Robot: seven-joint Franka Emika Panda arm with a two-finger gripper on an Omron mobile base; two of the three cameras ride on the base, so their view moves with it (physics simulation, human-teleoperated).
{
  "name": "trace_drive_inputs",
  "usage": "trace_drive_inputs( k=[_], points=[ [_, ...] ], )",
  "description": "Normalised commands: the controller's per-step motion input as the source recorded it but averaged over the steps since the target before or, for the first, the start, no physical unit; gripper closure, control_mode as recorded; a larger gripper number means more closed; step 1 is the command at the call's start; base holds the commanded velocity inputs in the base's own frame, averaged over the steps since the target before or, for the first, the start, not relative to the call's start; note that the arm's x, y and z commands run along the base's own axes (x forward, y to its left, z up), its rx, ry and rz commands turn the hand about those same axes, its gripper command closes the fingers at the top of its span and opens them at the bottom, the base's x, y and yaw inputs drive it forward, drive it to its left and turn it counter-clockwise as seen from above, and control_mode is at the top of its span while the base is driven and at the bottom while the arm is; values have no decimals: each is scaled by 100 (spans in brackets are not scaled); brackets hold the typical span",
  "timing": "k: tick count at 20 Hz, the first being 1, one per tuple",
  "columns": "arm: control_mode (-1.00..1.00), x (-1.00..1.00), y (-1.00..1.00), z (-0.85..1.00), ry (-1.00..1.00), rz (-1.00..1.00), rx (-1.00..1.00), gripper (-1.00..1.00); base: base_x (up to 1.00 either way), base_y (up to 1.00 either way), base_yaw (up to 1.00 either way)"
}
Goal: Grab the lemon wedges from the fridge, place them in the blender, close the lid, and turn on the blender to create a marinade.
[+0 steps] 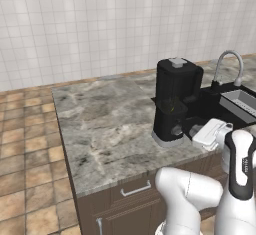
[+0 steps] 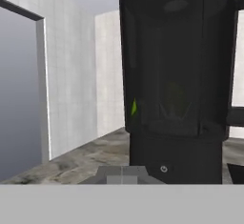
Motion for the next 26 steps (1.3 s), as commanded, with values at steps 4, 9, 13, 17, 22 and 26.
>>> trace_drive_inputs(
  k=[4,9,13,17,22,26],
  points=[
    [-100,10,48,-30,1,0,0,100,0,0,0],
    [-100,30,48,-27,0,0,0,100,0,0,0],
    [-100,45,44,-26,0,0,0,100,0,0,0],
    [-100,45,38,-29,0,-1,0,100,0,0,0],
    [-100,23,9,-37,0,-1,0,100,0,0,0],
    [-100,19,0,-40,0,-3,0,100,0,0,0]
  ],
)
